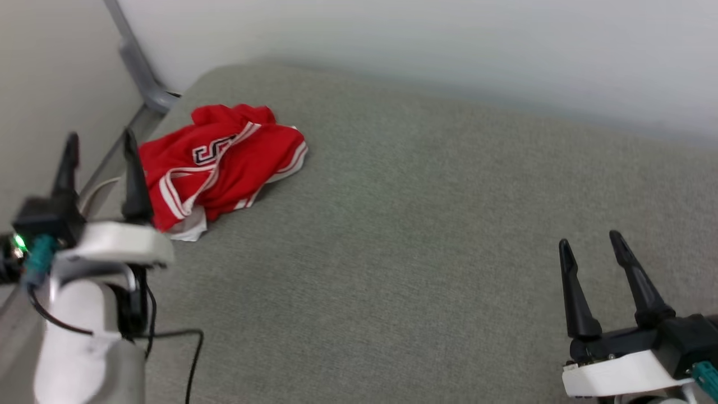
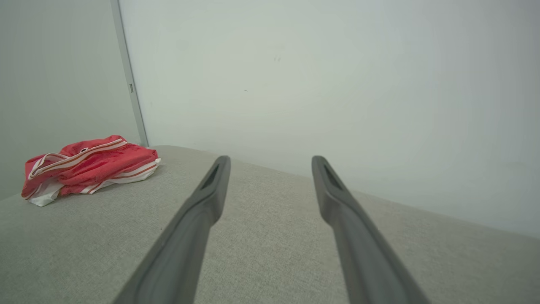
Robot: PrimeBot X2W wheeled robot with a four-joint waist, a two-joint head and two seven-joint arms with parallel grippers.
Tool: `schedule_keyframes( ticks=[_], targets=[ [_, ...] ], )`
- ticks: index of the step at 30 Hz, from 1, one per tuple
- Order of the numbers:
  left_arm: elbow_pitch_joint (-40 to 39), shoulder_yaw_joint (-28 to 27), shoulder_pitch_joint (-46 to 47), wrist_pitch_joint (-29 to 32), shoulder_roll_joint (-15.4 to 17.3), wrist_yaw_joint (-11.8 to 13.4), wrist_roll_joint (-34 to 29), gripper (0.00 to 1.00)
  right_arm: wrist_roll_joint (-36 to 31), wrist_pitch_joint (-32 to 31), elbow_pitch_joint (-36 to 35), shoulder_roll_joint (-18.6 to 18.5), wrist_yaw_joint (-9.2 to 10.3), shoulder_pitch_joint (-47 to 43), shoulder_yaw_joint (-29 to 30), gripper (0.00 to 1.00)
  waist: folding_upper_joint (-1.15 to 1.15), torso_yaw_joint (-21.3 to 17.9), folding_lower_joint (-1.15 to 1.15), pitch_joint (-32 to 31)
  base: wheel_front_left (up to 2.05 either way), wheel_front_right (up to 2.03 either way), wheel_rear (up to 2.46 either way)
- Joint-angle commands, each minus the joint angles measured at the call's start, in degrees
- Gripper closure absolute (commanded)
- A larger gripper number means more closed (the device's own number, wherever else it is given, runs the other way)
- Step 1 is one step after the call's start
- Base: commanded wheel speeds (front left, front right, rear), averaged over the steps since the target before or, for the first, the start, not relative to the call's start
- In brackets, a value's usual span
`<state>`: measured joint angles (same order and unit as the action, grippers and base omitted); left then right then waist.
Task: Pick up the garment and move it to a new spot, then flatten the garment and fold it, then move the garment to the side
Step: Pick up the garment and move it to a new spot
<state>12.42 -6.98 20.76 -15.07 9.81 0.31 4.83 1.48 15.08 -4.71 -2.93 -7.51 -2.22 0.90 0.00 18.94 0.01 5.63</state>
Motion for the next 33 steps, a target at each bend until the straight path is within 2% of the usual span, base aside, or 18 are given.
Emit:
schedule_keyframes(
  ticks=[1, 9, 14, 17, 19, 24, 29, 33],
  targets=[
    [0.6, -0.6, 2.8, -0.2, 0.5, -0.7, 0.6, 0.00, -0.5, 0.1, -0.8, 0.1, 0.04, 1.1, 0.0, 0.00, 0.00, -2.5, -0.01, 3.4, 0.00, 0.00, 0.00],
    [6.9, -1.1, 15.5, -0.1, 6.4, -5.2, 1.7, 0.00, -2.1, 0.1, -4.9, 0.1, 0.04, 4.5, 0.3, 0.00, 0.00, -5.8, -0.01, 11.2, 0.00, 0.00, 0.00],
    [13.0, 3.1, 21.8, 4.9, 11.3, -7.1, 1.5, 0.00, -2.1, 0.1, -6.3, 0.1, 0.04, 6.0, 0.9, 0.00, 0.00, -7.1, -0.01, 14.7, 0.00, 0.00, 0.00],
    [16.2, 6.9, 24.1, 11.6, 13.2, -7.6, 3.3, 0.00, -1.0, 0.1, -6.6, 0.1, 0.04, 6.6, 2.1, 0.00, 0.00, -7.6, -0.01, 16.3, 0.00, 0.00, 0.00],
    [18.3, 12.7, 26.2, 20.4, 15.6, -7.7, 7.5, 0.00, -1.2, 0.1, -7.0, 0.1, 0.04, 7.3, 2.5, 0.00, 0.00, -8.2, -0.01, 18.0, 0.00, 0.00, 0.00],
    [19.2, 21.1, 27.9, 33.8, 20.3, -7.7, 16.1, 0.00, -1.3, 0.1, -7.6, 0.1, 0.04, 8.6, 2.8, 0.00, 0.00, -9.3, -0.01, 20.5, 0.00, 0.00, 0.00],
    [19.9, 26.0, 27.7, 44.9, 23.5, -7.7, 24.6, 0.00, -1.0, 0.1, -7.8, 0.1, 0.04, 9.4, 2.9, 0.00, 0.00, -10.2, -0.01, 22.7, 0.00, 0.00, 0.00],
    [21.0, 30.6, 25.8, 50.6, 24.7, -7.7, 27.6, 0.00, -0.4, 0.1, -7.5, 0.1, 0.04, 10.2, 2.9, 0.00, 0.00, -11.2, -0.01, 24.1, 0.00, 0.00, 0.00]
  ],
)
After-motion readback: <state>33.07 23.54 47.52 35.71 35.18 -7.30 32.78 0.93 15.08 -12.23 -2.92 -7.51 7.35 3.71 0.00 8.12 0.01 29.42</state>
